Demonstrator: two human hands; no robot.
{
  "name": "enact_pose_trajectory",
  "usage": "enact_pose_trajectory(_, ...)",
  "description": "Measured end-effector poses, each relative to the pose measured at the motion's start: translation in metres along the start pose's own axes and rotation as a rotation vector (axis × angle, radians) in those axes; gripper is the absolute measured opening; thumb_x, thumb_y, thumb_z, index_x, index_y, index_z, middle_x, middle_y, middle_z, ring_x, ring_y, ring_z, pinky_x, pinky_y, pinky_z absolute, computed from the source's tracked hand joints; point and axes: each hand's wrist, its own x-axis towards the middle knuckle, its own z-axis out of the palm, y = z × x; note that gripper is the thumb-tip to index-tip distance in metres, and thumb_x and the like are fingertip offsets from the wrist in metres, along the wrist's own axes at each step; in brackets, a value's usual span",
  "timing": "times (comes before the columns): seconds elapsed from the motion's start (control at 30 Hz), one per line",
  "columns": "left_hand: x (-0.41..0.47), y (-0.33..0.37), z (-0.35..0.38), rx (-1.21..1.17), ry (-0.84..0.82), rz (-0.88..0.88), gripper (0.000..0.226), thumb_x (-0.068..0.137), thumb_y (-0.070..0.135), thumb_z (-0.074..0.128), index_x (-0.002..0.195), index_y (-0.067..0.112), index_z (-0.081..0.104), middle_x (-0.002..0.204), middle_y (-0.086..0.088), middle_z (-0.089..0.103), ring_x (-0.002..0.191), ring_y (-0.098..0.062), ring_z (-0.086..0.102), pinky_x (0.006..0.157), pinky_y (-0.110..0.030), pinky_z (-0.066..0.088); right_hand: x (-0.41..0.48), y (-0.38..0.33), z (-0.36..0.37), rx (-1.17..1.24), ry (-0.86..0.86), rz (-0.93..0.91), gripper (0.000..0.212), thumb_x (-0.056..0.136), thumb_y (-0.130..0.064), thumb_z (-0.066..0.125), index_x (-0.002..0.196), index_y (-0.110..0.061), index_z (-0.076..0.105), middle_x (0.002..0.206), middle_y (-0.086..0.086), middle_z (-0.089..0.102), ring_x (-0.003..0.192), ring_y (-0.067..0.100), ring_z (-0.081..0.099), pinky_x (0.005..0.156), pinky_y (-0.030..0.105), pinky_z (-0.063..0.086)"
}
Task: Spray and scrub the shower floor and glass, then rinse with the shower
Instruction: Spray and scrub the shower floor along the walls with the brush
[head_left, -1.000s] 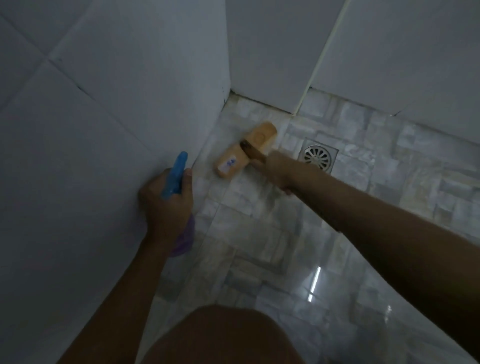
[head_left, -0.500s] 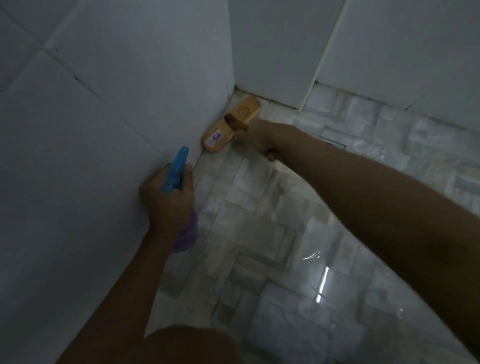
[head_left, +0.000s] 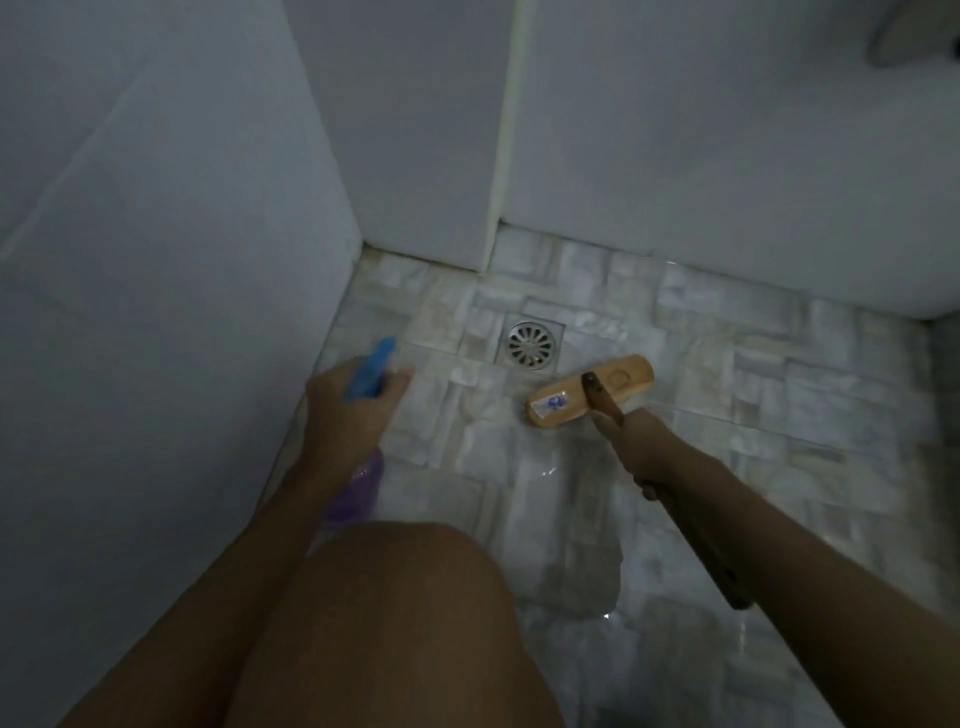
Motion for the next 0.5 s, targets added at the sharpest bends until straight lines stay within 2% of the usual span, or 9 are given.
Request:
enact_pose_trajectory(0.07, 0.012, 0.022, 0.034, -0.012, -0.105, 0.082, 0.033, 0.079, 0.026, 0.085, 0.062, 0.007, 0.062, 0.056, -0.004, 0.059, 0.05, -0.006, 0.05, 0.053, -0.024, 0.046, -0.006, 0.023, 0.0, 0.03, 0.005, 0.045, 0.05, 0.1, -0.055, 0.045, 0.095, -0.006, 0.054, 0.072, 0.013, 0.055, 0.048, 0.023, 0.049, 0.043, 0.022, 0.04)
enact_pose_trajectory(0.2, 0.04, 0.055, 0.089, -0.007, -0.242, 0.191, 0.041, 0.079, 0.035, 0.083, 0.057, 0.011, 0.058, 0.052, -0.003, 0.057, 0.047, -0.006, 0.047, 0.053, -0.026, 0.044, -0.019, 0.052, 0.002, 0.141, 0.005, 0.119, 0.046, 0.099, -0.056, 0.045, 0.105, -0.011, 0.056, 0.079, 0.011, 0.059, 0.055, 0.022, 0.052, 0.045, 0.027, 0.044)
enact_pose_trajectory(0.3, 0.067, 0.071, 0.112, 0.008, -0.206, 0.193, 0.038, 0.077, 0.038, 0.085, 0.059, 0.017, 0.059, 0.055, 0.003, 0.058, 0.047, -0.004, 0.049, 0.057, -0.02, 0.045, -0.019, 0.046, -0.004, 0.147, -0.013, 0.103, 0.047, 0.101, -0.054, 0.043, 0.107, -0.009, 0.056, 0.078, 0.01, 0.059, 0.055, 0.02, 0.053, 0.044, 0.027, 0.045)
enact_pose_trajectory(0.4, 0.087, 0.076, 0.121, -0.076, -0.135, 0.104, 0.038, 0.075, 0.033, 0.088, 0.067, 0.004, 0.066, 0.062, -0.003, 0.063, 0.053, -0.009, 0.053, 0.061, -0.025, 0.048, -0.003, 0.005, -0.022, 0.187, 0.015, 0.025, 0.042, 0.102, -0.051, 0.043, 0.104, -0.01, 0.056, 0.078, 0.01, 0.058, 0.055, 0.021, 0.053, 0.045, 0.025, 0.042)
enact_pose_trajectory(0.5, 0.089, 0.075, 0.122, -0.087, -0.088, 0.159, 0.033, 0.08, 0.026, 0.084, 0.069, 0.0, 0.067, 0.063, -0.007, 0.064, 0.054, -0.009, 0.054, 0.061, -0.025, 0.049, 0.039, -0.054, -0.042, 0.267, 0.077, -0.102, 0.035, 0.104, -0.048, 0.041, 0.094, -0.016, 0.052, 0.079, 0.009, 0.055, 0.054, 0.019, 0.047, 0.044, 0.022, 0.037)
